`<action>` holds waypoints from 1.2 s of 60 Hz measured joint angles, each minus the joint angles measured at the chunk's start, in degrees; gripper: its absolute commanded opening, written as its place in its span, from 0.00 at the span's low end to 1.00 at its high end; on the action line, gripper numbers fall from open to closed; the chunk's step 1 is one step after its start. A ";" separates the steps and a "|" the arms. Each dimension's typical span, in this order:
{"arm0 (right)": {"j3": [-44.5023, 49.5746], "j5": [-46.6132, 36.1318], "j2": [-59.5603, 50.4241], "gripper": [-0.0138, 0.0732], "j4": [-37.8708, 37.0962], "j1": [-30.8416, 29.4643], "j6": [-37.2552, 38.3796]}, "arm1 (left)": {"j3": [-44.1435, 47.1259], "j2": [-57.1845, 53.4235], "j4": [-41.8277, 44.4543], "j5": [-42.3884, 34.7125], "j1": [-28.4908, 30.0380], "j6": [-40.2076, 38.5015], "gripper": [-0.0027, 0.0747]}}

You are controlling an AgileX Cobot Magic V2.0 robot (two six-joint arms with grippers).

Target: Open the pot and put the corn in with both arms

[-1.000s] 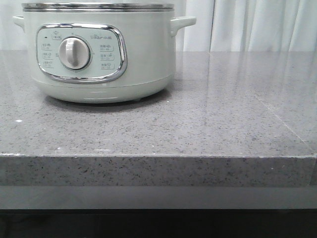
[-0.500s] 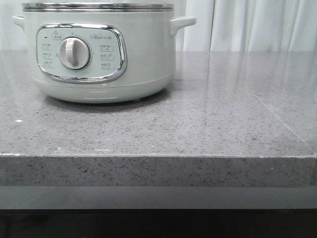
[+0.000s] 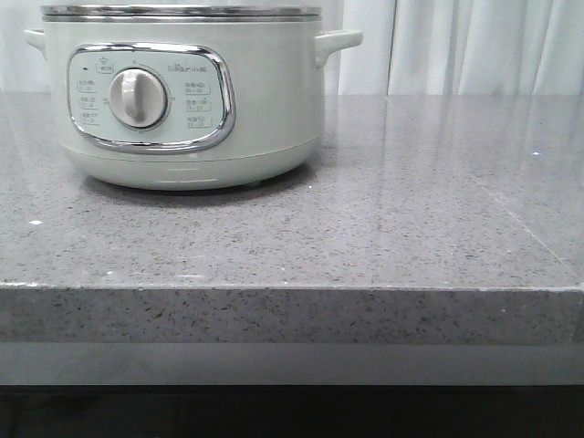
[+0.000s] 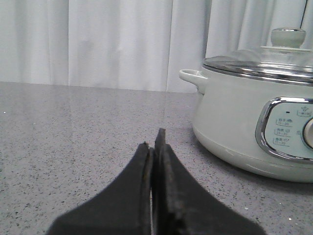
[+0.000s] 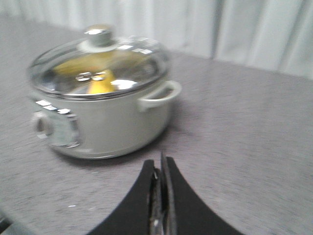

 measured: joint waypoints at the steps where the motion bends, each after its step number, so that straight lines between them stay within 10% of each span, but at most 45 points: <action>1: 1.07 -0.42 -1.80 0.09 0.00 -0.92 0.00 | 0.00 0.00 0.00 0.00 0.00 0.00 0.01; 32: 33.68 -6.85 -30.27 0.09 0.00 -16.61 0.00 | 0.00 0.00 0.00 0.00 0.00 0.00 0.01; 72: 35.55 -13.39 -30.61 0.09 0.00 -15.19 0.98 | 0.00 0.00 0.00 -0.20 0.00 0.00 0.01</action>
